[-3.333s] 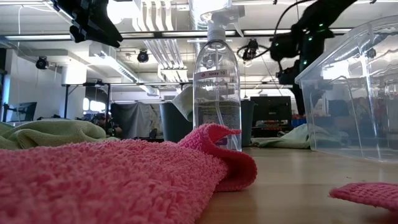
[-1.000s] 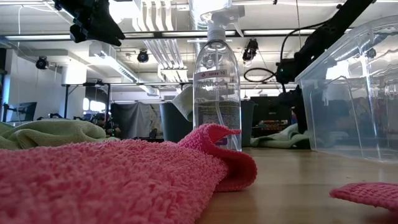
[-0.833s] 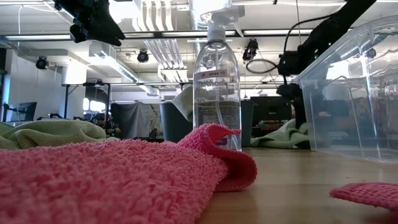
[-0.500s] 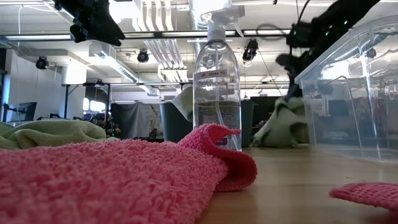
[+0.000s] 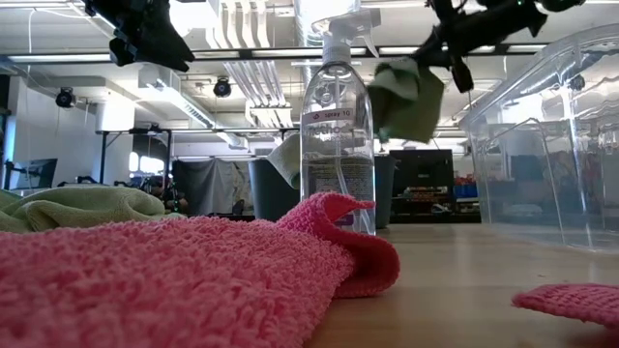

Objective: Sort microfiber towel by color & place in baskets
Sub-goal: Put the green microfiber towel into the blue bin

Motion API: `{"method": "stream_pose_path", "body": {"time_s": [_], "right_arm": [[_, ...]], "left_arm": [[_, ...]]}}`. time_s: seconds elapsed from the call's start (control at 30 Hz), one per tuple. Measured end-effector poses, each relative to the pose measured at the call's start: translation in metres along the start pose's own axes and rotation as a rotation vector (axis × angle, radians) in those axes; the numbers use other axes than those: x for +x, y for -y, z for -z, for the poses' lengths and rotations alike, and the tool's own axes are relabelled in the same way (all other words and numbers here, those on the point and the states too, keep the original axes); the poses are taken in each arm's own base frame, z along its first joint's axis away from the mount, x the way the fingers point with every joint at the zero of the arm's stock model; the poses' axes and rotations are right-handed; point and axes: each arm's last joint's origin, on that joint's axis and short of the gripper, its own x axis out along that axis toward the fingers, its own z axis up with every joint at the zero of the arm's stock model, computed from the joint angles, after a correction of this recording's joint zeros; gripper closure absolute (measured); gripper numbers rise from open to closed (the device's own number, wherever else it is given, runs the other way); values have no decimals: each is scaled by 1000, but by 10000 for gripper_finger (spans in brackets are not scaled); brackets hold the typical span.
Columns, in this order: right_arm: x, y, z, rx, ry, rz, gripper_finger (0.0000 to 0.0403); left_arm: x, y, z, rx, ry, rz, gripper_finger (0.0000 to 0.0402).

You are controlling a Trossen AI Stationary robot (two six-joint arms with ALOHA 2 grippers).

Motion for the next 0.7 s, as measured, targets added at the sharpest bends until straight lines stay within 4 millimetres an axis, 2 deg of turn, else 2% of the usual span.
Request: {"method": "stream_pose_path", "body": {"time_s": [0.13,0.27,0.47,0.7], "right_arm": [[11,-11,-8,-16,-12,-37,380],[32,-19,-9,-42,-62,-59,380],[76,-26,-4,-73,-160,-78,380],[126,-31,13,-120,-299,-86,380]], "left_arm": [[2,1,0,4,-9,-3,276],[7,2,1,10,-26,-10,276],[16,5,1,19,-44,-17,276],[17,7,-3,46,-9,-3,276]]}}
